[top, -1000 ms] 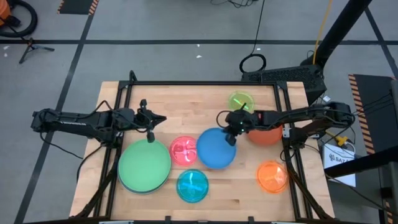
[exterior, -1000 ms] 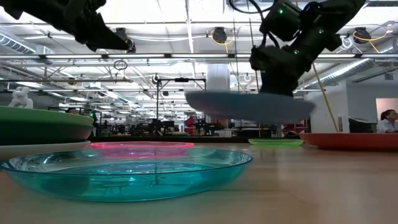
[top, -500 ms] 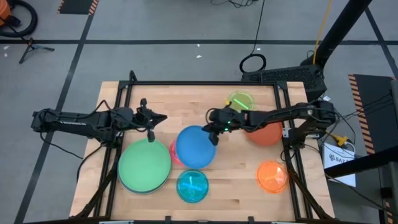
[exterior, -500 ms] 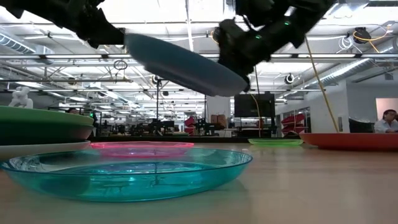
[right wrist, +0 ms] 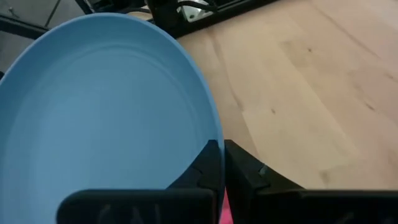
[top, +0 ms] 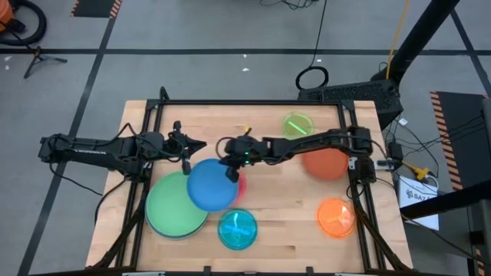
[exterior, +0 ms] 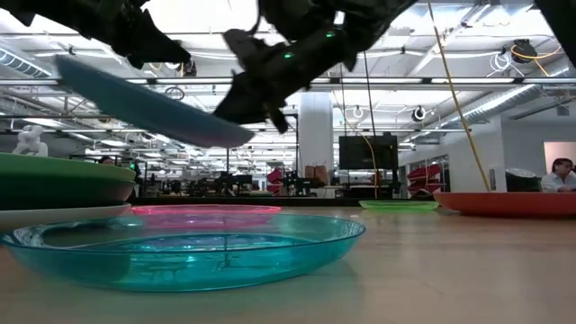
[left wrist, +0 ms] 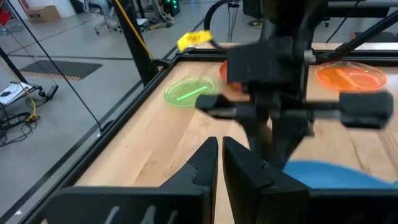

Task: Stack plastic plates
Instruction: Stack the dark blue plate on top of the green plate

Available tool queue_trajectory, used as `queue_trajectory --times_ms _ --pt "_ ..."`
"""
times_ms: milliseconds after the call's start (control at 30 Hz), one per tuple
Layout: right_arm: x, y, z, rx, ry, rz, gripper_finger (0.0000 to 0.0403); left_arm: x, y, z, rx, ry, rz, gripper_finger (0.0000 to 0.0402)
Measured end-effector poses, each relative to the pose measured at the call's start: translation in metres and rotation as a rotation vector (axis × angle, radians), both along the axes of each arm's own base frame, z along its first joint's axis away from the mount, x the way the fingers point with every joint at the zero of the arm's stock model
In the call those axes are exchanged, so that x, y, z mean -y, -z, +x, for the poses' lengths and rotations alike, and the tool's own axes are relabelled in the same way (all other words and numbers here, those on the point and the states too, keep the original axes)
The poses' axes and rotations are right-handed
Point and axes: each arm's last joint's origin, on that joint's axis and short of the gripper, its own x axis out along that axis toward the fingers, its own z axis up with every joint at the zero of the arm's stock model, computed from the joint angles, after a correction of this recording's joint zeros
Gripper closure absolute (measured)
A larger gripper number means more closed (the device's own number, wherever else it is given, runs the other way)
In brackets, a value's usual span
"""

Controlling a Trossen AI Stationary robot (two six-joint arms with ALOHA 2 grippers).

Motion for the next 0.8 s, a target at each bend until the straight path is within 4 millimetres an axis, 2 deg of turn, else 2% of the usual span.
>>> queue_trajectory --times_ms 200,533,800 --pt "0.000 -0.001 0.024 0.010 -0.005 -0.003 0.0400 0.000 -0.003 -0.002 0.011 0.001 -0.004 0.0371" --pt "0.001 -0.007 0.027 0.035 0.041 0.010 0.0400 0.008 -0.022 -0.009 0.045 0.036 -0.054 0.0371" --pt "-0.002 0.001 0.032 0.064 0.069 0.026 0.0400 0.014 -0.033 -0.009 0.080 0.079 -0.047 0.0371"
